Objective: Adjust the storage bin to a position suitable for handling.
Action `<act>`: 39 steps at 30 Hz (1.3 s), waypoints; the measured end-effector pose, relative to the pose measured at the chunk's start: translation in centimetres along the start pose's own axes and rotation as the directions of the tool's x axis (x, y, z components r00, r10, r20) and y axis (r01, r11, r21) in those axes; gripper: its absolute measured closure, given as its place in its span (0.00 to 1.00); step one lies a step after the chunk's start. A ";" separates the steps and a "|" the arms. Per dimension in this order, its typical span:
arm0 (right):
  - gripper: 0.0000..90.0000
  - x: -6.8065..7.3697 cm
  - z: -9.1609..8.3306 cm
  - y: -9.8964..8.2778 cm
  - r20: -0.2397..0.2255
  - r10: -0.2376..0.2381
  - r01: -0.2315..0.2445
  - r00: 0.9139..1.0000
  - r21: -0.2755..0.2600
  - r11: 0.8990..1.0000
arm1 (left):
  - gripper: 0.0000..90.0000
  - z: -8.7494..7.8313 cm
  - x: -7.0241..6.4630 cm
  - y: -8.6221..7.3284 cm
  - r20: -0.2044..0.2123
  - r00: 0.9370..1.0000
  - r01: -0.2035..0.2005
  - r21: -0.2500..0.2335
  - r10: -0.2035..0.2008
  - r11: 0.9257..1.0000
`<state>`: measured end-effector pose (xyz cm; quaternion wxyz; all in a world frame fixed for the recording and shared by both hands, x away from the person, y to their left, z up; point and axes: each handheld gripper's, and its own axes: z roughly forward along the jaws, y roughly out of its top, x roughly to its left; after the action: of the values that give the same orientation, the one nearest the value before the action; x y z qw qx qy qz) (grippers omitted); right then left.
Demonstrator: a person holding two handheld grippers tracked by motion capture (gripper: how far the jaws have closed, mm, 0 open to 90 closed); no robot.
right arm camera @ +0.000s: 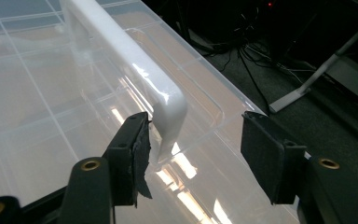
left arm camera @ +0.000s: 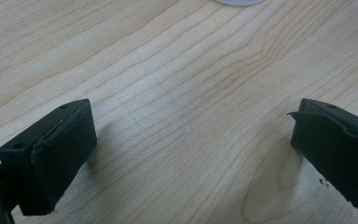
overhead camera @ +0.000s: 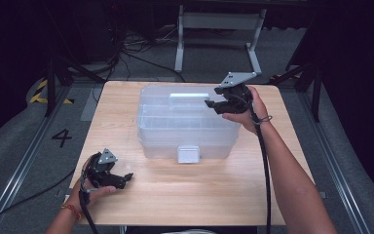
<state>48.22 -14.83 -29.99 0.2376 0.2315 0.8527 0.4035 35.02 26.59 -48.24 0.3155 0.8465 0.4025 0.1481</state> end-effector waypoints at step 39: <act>0.78 1.0 1.4 1.5 0.001 -0.059 0.059 0.998 0.035 0.998 | 0.17 -0.5 0.1 0.0 0.006 1.000 -0.020 -0.022 0.021 1.000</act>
<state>48.56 -12.59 -29.77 0.2463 0.2107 0.8659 0.3811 34.82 26.93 -47.87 0.3245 0.8475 0.3911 0.1532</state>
